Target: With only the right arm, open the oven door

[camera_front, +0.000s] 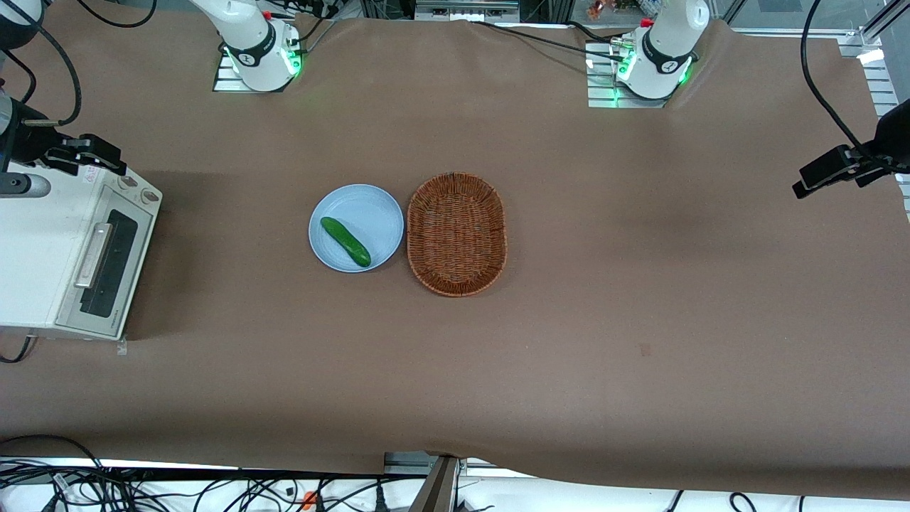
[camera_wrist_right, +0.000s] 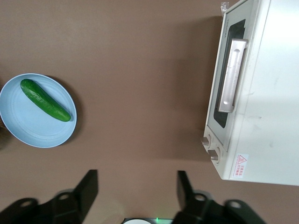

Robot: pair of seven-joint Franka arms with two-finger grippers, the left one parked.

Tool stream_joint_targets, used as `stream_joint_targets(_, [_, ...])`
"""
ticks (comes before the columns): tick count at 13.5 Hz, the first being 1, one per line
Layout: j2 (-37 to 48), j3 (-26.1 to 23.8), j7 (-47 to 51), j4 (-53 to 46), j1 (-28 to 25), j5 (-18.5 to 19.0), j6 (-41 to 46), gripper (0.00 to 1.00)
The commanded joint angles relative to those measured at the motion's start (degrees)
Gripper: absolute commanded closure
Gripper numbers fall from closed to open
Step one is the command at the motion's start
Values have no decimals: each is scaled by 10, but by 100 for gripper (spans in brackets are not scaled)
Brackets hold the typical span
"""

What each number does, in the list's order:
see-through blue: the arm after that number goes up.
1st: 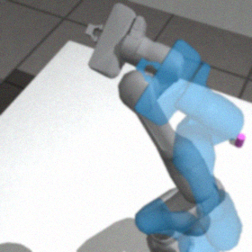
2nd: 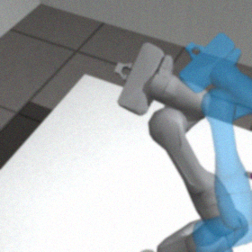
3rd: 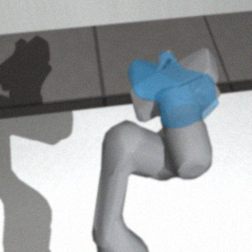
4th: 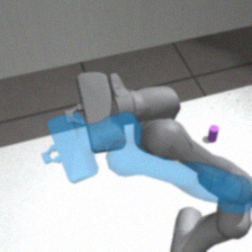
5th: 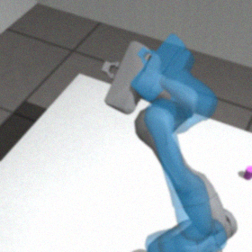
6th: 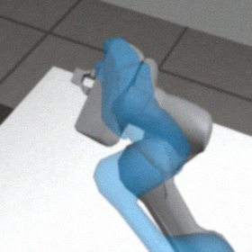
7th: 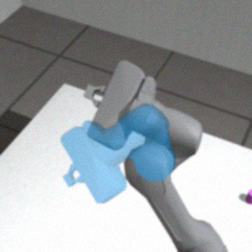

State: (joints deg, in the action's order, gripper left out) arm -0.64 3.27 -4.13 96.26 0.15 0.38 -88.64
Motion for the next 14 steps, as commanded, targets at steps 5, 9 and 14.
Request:
stream_joint_targets(5, [5,-2,-1,5,6,8,6,100])
stream_joint_targets(9, [1,1,-1,5,6,16,11,100])
stream_joint_targets(14, [0,-1,-3,4,5,42,13,100])
